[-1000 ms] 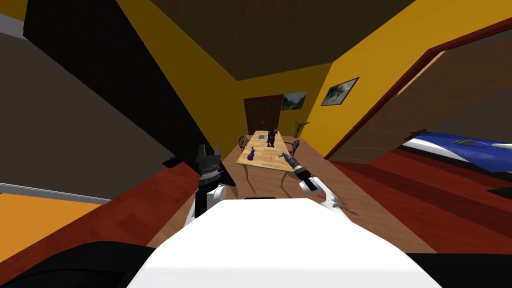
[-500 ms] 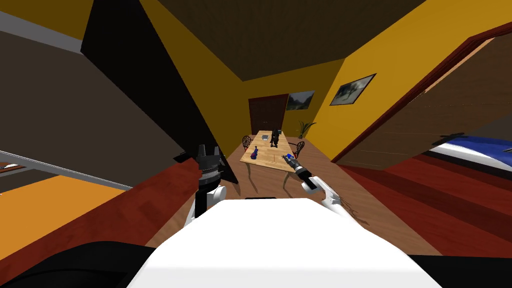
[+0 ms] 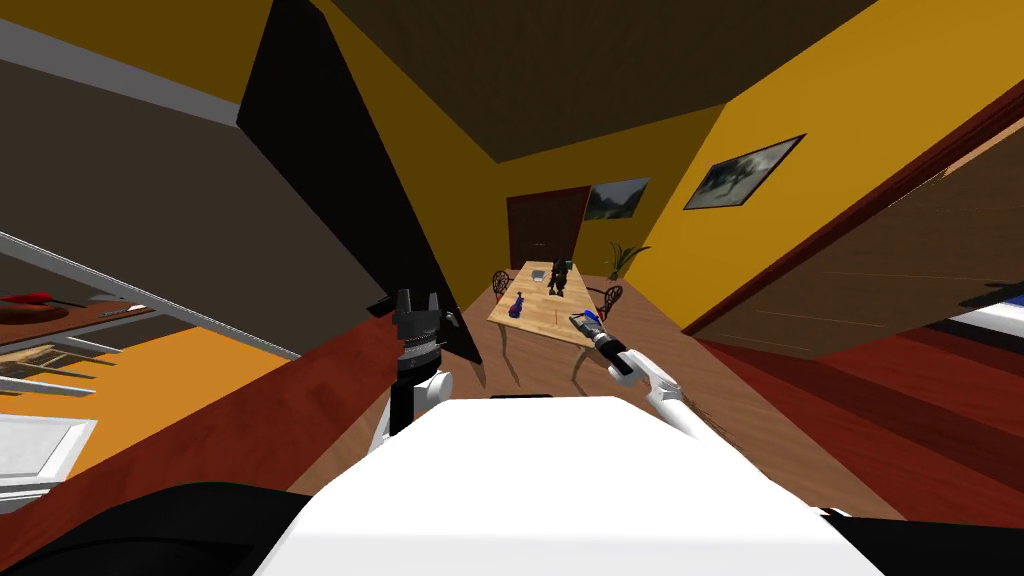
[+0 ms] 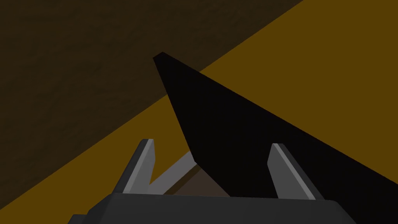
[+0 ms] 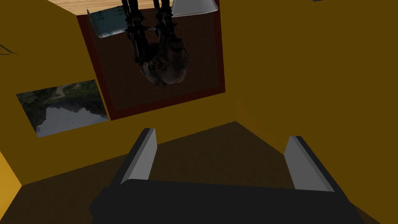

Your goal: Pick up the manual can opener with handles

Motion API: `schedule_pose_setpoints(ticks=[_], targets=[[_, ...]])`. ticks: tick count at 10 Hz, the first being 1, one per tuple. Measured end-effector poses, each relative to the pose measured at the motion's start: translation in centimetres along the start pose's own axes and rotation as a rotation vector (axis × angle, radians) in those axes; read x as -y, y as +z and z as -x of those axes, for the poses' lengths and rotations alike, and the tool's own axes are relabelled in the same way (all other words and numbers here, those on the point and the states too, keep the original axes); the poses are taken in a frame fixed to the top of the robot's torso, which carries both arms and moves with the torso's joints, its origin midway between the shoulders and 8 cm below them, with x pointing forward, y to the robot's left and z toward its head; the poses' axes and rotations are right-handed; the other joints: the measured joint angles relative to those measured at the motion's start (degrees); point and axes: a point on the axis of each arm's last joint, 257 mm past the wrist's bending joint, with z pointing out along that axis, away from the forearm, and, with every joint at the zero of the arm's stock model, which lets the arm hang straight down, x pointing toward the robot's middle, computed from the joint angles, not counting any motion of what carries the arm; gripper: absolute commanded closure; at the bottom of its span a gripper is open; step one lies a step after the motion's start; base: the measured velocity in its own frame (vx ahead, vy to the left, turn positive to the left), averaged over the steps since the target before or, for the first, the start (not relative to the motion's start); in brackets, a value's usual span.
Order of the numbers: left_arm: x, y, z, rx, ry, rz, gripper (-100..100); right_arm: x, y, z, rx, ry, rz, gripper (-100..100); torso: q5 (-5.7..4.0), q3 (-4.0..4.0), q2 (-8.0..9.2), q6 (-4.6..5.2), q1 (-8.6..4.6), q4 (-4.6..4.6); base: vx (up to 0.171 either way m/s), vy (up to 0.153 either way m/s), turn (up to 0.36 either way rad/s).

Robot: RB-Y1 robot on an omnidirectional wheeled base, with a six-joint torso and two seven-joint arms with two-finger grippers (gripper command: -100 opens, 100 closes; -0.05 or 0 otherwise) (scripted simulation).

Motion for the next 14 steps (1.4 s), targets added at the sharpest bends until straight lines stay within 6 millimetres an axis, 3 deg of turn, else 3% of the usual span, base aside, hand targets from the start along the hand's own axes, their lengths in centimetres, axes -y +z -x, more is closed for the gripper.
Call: schedule_pose_setpoints(ticks=[10, 14], targets=[[0.0, 0.0, 0.0, 0.000, 0.000, 0.000, 0, 9.4, -0.7, -6.0, -0.219, -0.351, -0.128, -100, -0.02, -0.06, -0.09, 0.05, -0.04, -0.03, 0.023, 0.023, 0.102], [0.0, 0.0, 0.0, 0.000, 0.000, 0.000, 0, 14.9, -2.3, -8.7, -0.353, -0.556, -0.182, -100, -0.01, -0.13, -0.22, 0.03, -0.01, -0.05, 0.061, 0.023, 0.098]])
